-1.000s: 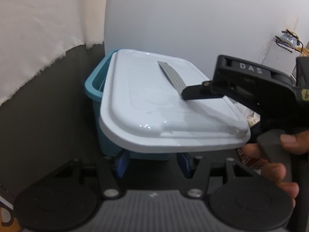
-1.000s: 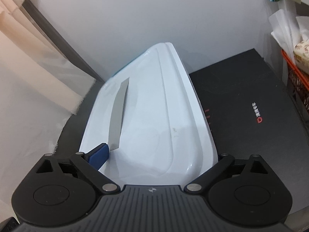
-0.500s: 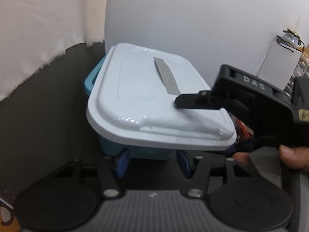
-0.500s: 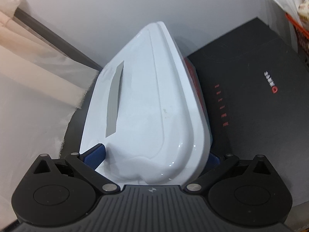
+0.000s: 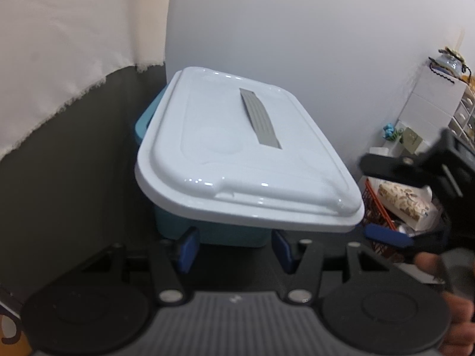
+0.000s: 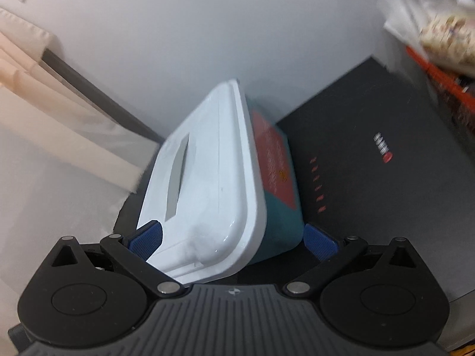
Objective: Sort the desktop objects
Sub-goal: 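Press the white lid down onto the bin with the right tool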
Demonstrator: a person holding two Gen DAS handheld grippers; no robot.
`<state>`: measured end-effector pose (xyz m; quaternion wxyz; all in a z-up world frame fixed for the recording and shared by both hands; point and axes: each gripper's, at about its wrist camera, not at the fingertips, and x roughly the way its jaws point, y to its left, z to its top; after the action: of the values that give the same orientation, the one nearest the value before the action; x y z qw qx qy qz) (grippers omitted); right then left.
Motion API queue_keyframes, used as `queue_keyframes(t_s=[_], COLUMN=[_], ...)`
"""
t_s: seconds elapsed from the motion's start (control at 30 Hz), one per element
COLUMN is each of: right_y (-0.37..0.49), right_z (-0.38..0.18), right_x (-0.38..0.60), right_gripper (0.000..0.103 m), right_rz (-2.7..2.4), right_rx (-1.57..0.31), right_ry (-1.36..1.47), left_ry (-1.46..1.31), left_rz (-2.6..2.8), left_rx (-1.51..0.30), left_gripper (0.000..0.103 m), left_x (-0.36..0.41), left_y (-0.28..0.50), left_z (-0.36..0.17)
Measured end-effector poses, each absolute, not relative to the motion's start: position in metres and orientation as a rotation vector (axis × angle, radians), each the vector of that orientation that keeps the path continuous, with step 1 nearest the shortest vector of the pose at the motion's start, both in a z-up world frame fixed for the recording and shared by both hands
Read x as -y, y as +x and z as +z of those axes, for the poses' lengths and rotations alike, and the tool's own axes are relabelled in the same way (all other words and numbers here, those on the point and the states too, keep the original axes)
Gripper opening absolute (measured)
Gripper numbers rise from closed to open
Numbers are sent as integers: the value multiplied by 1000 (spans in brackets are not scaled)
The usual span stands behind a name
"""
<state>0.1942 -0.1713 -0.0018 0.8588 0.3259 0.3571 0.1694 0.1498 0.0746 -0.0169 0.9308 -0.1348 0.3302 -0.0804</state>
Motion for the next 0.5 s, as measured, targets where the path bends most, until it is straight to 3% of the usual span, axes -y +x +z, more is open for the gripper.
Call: queue_keyframes(t_s=[0.03, 0.1, 0.2, 0.4, 0.47, 0.5], right_y=[191, 188, 184, 181, 181, 182], right_z=[1, 5, 8, 8, 7, 6], right_x=[174, 178, 183, 176, 172, 170], right_gripper=[101, 79, 65, 62, 57, 49], right_rz=[348, 324, 326, 377, 392, 400], right_rx=[-738, -727, -737, -767, -775, -779], right_ry=[671, 646, 649, 663, 670, 674], left_ry=[-276, -274, -276, -276, -279, -279], left_rz=[-165, -165, -166, -168, -168, -169], left_rx=[-676, -676, -675, -670, -668, -667], left_gripper=[57, 57, 57, 57, 57, 57], left_x=[-74, -76, -75, -80, -82, -83], left_y=[151, 155, 156, 146, 145, 144], left_z=[-17, -17, -17, -12, -12, -12])
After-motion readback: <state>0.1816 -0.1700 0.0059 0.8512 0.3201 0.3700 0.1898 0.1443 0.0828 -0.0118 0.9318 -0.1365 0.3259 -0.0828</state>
